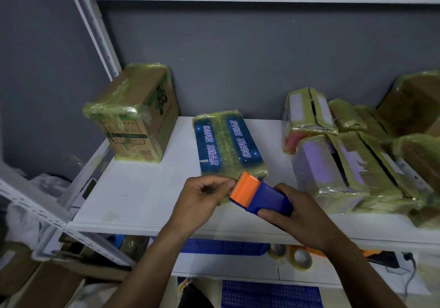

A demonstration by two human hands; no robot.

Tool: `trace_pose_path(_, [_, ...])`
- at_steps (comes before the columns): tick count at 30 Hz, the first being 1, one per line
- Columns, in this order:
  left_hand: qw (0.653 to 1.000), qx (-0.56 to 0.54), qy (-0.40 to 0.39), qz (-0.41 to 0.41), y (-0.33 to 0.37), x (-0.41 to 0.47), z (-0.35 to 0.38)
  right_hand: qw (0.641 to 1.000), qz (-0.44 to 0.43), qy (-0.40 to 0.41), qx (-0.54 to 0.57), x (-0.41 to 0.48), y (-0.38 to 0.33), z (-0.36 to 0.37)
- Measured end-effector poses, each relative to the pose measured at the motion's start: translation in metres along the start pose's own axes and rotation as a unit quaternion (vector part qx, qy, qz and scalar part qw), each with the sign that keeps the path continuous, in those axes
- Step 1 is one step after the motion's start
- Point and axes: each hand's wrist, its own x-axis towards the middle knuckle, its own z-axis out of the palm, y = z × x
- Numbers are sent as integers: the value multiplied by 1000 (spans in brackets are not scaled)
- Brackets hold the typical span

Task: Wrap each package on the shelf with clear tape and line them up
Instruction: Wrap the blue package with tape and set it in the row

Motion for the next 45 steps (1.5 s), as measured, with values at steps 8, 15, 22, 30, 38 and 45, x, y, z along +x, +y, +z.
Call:
trace_pose_path(8, [999,46,2,-6,1,0,-3,1000,2,-20,-1,2,-3,3])
trace_pose_path(15, [997,-64,-31,-34,4,-4,-10,1000,-10,-17,16,2,-4,3])
trace_pose_path(22, [997,-69,3,-44,3,-3,-7,999,-11,-17,30,4,-1,11])
trace_pose_path(30, [973,-164,11,-161,-4,3,-8,999,-7,-15,30,4,2,3])
trace_pose_path(38, [996,3,83,-37,-14,6,3,1000,3,17,-8,9,-3,-2])
trace_pose_path(45, [989,9,144,-32,-26,2,-5,998,3,-7,-59,20,-19,-4])
